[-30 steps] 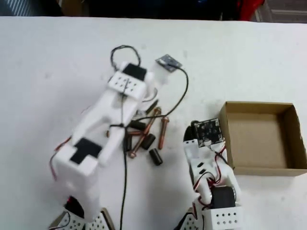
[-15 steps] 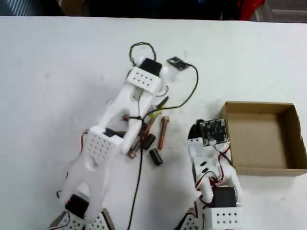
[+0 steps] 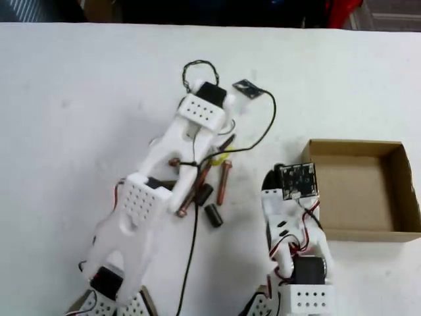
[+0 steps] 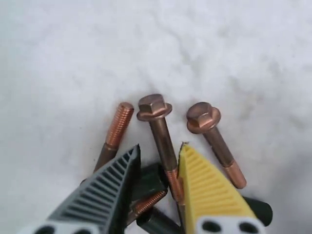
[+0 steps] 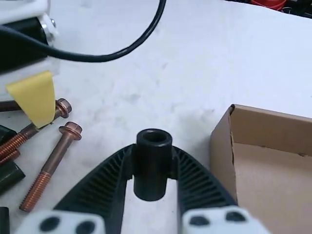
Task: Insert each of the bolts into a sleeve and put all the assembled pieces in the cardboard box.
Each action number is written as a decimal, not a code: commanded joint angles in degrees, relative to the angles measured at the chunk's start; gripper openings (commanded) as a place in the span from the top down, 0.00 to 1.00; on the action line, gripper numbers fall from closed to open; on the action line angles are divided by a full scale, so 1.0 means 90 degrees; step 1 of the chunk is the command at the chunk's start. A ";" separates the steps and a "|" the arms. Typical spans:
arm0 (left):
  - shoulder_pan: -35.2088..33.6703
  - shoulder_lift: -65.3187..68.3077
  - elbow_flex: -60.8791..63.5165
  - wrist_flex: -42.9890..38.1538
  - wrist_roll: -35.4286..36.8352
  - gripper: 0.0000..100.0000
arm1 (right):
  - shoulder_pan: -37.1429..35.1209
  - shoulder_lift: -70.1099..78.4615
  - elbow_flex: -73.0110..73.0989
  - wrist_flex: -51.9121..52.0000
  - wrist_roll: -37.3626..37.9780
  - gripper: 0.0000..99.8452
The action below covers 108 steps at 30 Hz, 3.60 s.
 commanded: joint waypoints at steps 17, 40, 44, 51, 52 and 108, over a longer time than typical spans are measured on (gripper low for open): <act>0.0122 0.0991 -0.1319 -0.0440 0.0078 0.84 | 0.0063 -0.0083 -0.0010 -0.0161 -0.0059 0.98; 0.0122 0.1226 -0.1397 -0.0029 0.0078 0.98 | -0.0112 -0.0083 0.0156 -0.0171 -0.0049 0.98; 0.0103 0.1226 -0.2071 0.0147 0.0088 0.98 | -0.0142 -0.0083 0.0156 -0.0171 -0.0078 0.98; 0.0093 0.1226 -0.3770 0.0156 0.1065 0.98 | -0.0142 -0.0083 0.0156 -0.0171 -0.0088 0.98; 0.0103 0.1226 -0.3995 0.0166 0.1221 0.98 | -0.0151 -0.0083 0.0156 -0.0171 -0.0088 0.98; -0.1099 -0.2505 -0.4435 0.0195 0.0488 0.98 | -0.1216 -0.0073 0.0156 -0.0874 -0.0088 0.98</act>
